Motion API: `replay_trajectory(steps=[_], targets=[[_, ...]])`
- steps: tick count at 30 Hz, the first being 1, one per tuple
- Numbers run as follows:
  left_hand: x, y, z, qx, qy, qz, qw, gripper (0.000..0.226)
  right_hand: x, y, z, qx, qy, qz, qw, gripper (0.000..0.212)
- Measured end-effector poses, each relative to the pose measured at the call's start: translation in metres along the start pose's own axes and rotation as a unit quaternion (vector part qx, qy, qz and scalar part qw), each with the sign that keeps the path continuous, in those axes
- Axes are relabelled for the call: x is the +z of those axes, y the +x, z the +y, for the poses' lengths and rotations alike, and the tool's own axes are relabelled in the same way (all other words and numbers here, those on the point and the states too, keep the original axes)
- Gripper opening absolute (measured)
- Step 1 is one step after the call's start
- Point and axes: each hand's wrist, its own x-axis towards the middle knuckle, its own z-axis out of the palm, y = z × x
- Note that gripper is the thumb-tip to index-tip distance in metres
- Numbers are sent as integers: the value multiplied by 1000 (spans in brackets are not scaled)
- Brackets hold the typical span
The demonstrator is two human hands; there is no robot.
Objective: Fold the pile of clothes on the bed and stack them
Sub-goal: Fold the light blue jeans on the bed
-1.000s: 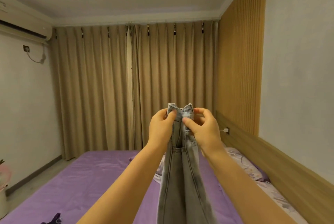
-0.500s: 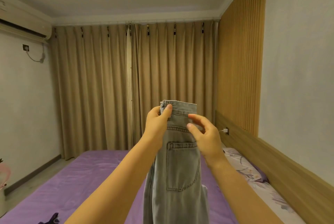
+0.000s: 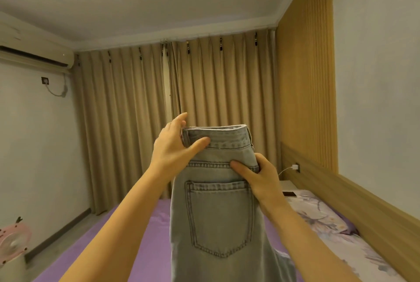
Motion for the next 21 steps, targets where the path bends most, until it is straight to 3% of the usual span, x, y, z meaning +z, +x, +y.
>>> replay_trajectory(steps=[2,4,6,8,10,14,17,21], targets=[[-4,6,12,113,140,-15,984,109,14,-2,-3,-23,-41,3,999,23],[0,11,25,166,201,-62,963,117,27,-6,-4,-41,-69,-5,997,24],[4,15,27,142,193,-133,962,105,36,-10,-3,-55,-72,-17,996,25],[7,15,26,57,103,-199,973,78,36,-14,-1,-54,-71,-19,996,25],[19,10,19,41,89,-200,975,67,31,-20,6,-24,-55,-29,998,31],[49,-6,10,60,107,-193,974,64,3,-38,29,25,-45,-106,993,48],[53,-8,7,48,71,-185,979,71,-36,-66,62,71,-114,-167,977,41],[50,-2,0,54,67,-162,983,73,-92,-124,124,163,-223,-143,950,22]])
